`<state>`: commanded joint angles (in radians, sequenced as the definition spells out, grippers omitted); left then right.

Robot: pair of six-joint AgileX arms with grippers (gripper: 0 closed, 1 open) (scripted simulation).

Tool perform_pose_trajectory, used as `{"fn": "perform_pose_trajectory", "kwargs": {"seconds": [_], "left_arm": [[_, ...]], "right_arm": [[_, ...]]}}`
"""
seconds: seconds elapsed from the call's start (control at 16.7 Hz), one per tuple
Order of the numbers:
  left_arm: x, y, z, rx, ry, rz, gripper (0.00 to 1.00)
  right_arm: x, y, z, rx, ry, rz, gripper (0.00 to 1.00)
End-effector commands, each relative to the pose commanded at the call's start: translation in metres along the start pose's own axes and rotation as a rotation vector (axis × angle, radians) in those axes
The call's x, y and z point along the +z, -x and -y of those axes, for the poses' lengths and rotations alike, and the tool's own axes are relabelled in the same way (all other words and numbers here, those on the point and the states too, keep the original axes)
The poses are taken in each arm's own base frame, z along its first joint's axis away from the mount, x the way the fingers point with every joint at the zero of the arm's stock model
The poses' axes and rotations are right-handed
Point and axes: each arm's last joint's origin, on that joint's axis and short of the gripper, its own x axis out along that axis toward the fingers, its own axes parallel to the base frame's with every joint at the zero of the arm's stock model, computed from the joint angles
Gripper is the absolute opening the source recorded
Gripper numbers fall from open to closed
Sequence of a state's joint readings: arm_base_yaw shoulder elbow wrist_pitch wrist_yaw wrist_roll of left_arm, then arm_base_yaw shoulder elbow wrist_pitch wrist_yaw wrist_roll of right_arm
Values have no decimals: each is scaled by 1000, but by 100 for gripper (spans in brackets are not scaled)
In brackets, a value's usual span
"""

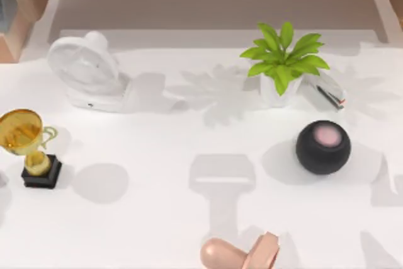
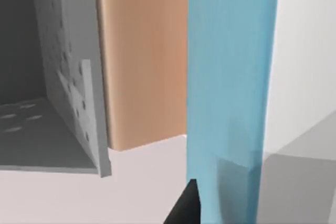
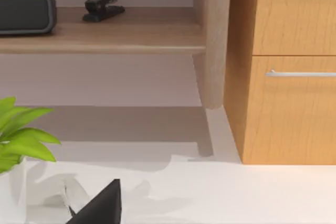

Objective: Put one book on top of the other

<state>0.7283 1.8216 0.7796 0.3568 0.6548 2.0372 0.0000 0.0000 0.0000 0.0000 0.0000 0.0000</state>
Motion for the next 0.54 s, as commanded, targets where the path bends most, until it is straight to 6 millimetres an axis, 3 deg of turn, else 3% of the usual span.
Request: {"fn": "perform_pose_trajectory", "kwargs": {"seconds": [0.18, 0.54], "left_arm": [[0, 0, 0, 0, 0, 0, 98], [0, 0, 0, 0, 0, 0, 100]], "right_arm": [[0, 0, 0, 0, 0, 0, 100], [0, 0, 0, 0, 0, 0, 100]]}}
